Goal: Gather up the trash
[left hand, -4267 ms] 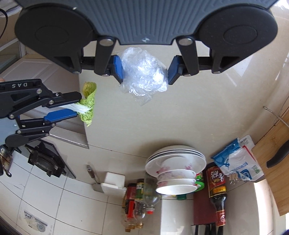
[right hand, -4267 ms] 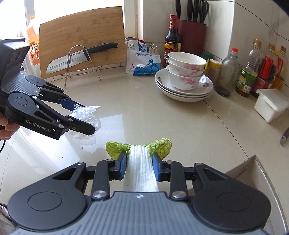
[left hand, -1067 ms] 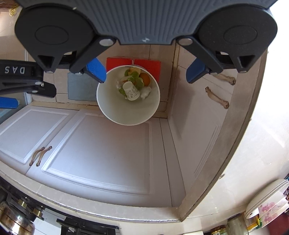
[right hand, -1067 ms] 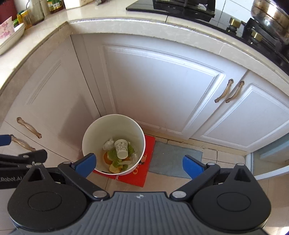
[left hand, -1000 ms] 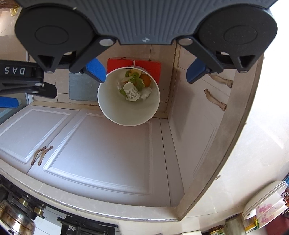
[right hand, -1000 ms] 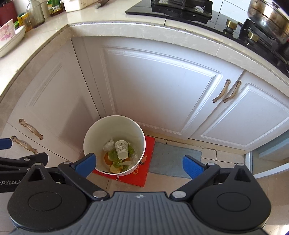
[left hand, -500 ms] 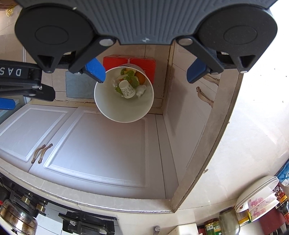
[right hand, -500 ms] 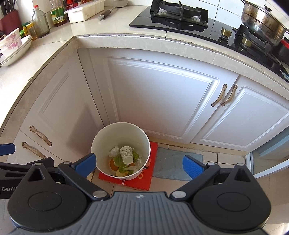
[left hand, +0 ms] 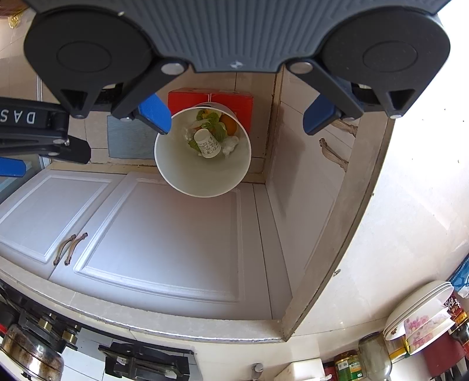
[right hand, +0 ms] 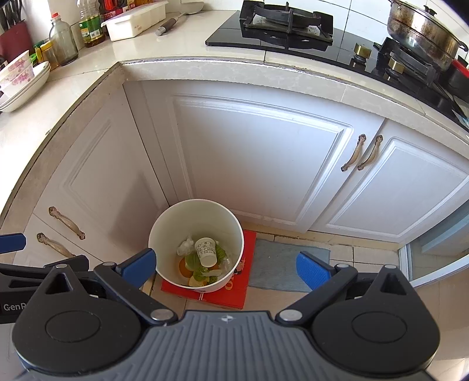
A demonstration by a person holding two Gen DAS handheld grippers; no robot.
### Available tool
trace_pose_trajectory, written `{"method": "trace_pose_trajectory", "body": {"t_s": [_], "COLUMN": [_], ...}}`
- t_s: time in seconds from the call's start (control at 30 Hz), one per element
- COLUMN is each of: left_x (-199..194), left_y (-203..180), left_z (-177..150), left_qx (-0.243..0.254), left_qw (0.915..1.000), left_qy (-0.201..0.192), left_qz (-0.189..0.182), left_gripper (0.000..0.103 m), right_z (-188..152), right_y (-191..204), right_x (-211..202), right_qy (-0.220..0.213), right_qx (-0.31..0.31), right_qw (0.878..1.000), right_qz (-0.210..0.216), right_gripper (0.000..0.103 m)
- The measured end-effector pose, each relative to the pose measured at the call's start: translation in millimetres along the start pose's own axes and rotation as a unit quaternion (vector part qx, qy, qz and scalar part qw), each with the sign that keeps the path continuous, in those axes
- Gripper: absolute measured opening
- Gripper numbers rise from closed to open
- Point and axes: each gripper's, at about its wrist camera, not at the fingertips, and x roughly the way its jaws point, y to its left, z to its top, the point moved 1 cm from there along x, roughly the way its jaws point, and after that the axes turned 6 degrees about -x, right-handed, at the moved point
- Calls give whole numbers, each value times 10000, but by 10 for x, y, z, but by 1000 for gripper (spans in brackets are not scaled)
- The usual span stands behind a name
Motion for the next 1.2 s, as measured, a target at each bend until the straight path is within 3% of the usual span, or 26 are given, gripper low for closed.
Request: {"method": "trace_pose_trajectory", "body": {"t_s": [1.2], "left_x": [-11], "left_y": [-22], "left_z": [43], "left_qx": [-24], "left_qw": [10000], "left_qy": [35], "left_qz": [77], "left_gripper": [96], "right_z": [36], "right_y": [-18], "right_x": [14], "right_qy": [-26], "right_qx": [-39], "right_qw": [10000], "right_qz": [29], "right_gripper": [103]}}
